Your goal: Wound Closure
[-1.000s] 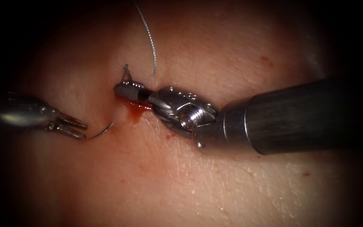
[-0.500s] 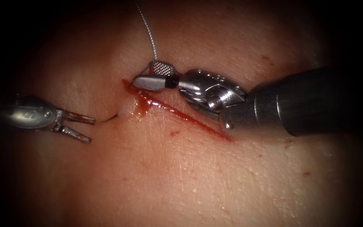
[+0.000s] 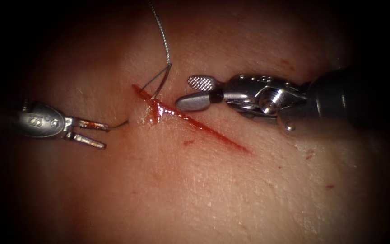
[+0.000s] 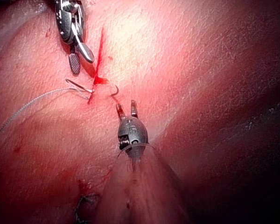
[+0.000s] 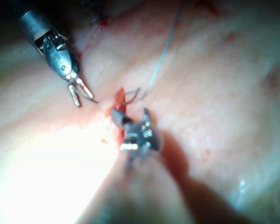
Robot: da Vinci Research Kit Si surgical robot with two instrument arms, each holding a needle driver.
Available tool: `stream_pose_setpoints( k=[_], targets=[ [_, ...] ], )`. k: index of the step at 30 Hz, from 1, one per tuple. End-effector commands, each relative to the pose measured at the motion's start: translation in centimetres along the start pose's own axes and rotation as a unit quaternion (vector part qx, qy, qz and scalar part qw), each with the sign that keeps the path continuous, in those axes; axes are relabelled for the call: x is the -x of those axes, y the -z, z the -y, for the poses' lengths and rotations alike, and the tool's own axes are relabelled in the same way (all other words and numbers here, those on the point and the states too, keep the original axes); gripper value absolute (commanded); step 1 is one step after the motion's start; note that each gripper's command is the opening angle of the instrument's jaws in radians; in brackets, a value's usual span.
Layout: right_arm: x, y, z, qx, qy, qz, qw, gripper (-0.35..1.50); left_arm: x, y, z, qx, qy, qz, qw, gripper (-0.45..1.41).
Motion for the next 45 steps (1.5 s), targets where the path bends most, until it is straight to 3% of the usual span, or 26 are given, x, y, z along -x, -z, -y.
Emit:
stream_pose_setpoints(
  k=[1, 10, 15, 28, 33, 42, 45],
  targets=[
    [0.11, -0.08, 0.03, -0.003, 0.004, 0.001, 1.000, 1.25, 0.01, -0.06, -0.02, -0.004, -0.005, -0.013, 1.000, 0.07],
    [0.29, -0.15, 0.06, -0.008, 0.026, 0.004, 1.000, 1.25, -0.24, 0.01, 0.14, -0.033, -0.020, -0.064, 0.997, 0.10],
    [0.32, -0.14, 0.07, -0.012, 0.058, 0.031, 0.998, 1.25, -0.30, -0.05, 0.14, -0.037, -0.019, -0.067, 0.997, 0.12],
    [0.32, -0.12, 0.04, -0.004, 0.070, 0.028, 0.997, 1.25, -0.35, -0.26, 0.18, -0.020, -0.020, -0.077, 0.997, 0.10],
    [0.32, -0.12, 0.04, -0.003, 0.070, 0.028, 0.997, 1.25, -0.36, -0.30, 0.18, -0.017, -0.023, -0.079, 0.996, -0.03],
    [0.32, -0.13, 0.06, -0.001, 0.070, 0.029, 0.997, 1.25, -0.36, -0.31, 0.16, 0.008, 0.020, -0.088, 0.996, -0.45],
    [0.32, -0.13, 0.06, -0.001, 0.070, 0.029, 0.997, 1.25, -0.39, -0.31, 0.12, 0.028, 0.041, -0.090, 0.995, -0.45]
  ],
)
